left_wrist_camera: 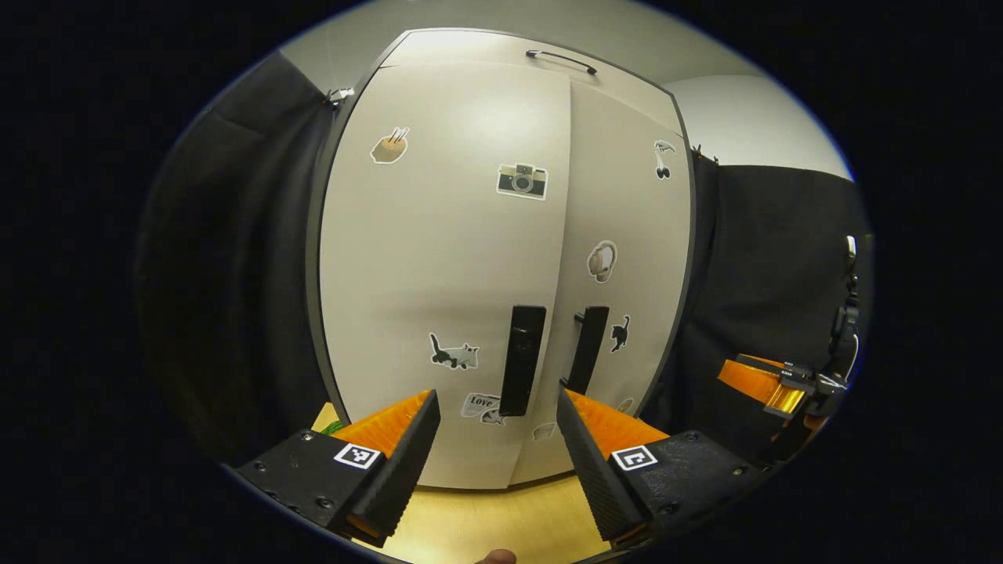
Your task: Grab one shoe with the right hand and put it into the shoe cabinet, grab the other shoe with the left hand and put it into the shoe cabinet; then close the right door with the right hand and the left door with the left hand.
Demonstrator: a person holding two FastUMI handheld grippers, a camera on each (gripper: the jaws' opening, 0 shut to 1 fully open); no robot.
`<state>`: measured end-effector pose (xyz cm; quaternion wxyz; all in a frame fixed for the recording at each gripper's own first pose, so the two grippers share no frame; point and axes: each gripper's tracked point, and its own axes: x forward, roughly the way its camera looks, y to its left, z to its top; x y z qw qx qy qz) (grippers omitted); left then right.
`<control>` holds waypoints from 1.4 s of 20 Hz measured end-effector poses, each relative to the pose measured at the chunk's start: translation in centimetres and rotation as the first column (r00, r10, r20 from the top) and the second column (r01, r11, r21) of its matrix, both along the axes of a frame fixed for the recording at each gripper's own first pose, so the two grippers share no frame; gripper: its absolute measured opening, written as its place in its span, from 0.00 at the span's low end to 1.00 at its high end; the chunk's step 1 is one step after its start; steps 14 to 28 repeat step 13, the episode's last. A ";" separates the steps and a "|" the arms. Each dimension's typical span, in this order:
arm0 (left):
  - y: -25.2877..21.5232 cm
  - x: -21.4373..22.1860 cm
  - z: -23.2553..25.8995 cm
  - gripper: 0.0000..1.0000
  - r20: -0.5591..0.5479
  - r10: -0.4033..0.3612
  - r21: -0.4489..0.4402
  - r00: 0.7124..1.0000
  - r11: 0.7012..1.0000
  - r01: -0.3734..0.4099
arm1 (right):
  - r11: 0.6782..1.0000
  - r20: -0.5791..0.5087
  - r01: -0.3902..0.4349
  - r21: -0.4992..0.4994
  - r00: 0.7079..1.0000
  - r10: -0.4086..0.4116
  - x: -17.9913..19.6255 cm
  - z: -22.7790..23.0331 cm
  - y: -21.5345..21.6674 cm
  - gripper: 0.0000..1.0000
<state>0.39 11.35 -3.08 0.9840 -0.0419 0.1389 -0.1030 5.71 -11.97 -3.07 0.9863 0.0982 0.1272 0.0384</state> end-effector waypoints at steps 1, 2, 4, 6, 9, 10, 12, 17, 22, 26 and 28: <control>0.0 0.0 0.0 0.92 -0.001 0.001 0.000 1.000 1.000 -0.001 | 1.000 0.000 0.000 0.000 1.000 0.000 0.1 0.0 0.0 0.67; 0.0 -0.1 0.0 0.92 -0.001 0.003 0.000 1.000 1.000 -0.003 | 1.000 0.000 0.001 0.000 1.000 -0.001 0.1 0.0 0.0 0.67; 0.0 -0.3 -0.1 0.92 -0.005 0.006 0.000 1.000 1.000 -0.006 | 1.000 -0.001 0.001 -0.001 1.000 -0.001 0.2 -0.1 0.0 0.72; 0.0 -0.4 -0.1 0.92 -0.007 0.009 0.002 1.000 1.000 -0.009 | 1.000 -0.002 0.001 0.000 1.000 -0.001 0.3 -0.1 0.0 0.72; 0.0 -0.6 -0.4 0.92 -0.012 0.015 0.005 1.000 1.000 -0.015 | 1.000 -0.006 -0.001 0.001 1.000 0.001 0.5 -0.2 0.0 0.72; 0.1 -0.6 -0.3 0.92 -0.011 0.017 0.004 1.000 1.000 -0.017 | 1.000 -0.006 -0.001 0.001 1.000 0.001 0.6 -0.3 0.0 0.67; 0.0 -0.6 -0.4 0.92 -0.011 0.020 0.001 1.000 1.000 -0.020 | 1.000 -0.005 -0.002 0.001 1.000 0.002 0.8 -0.3 0.1 0.72; 0.0 -0.7 -0.4 0.92 -0.011 0.021 0.000 1.000 1.000 -0.021 | 1.000 -0.005 -0.002 0.001 1.000 0.002 0.8 -0.3 0.0 0.72; 0.0 -0.7 -0.4 0.92 -0.011 0.021 0.000 1.000 1.000 -0.021 | 1.000 -0.005 -0.002 0.001 1.000 0.002 0.8 -0.3 0.0 0.72; 0.0 -0.7 -0.4 0.92 -0.011 0.021 0.000 1.000 1.000 -0.021 | 1.000 -0.005 -0.002 0.001 1.000 0.002 0.8 -0.3 0.0 0.72; 0.0 -0.7 -0.4 0.92 -0.011 0.021 0.000 1.000 1.000 -0.021 | 1.000 -0.005 -0.002 0.001 1.000 0.002 0.8 -0.3 0.0 0.72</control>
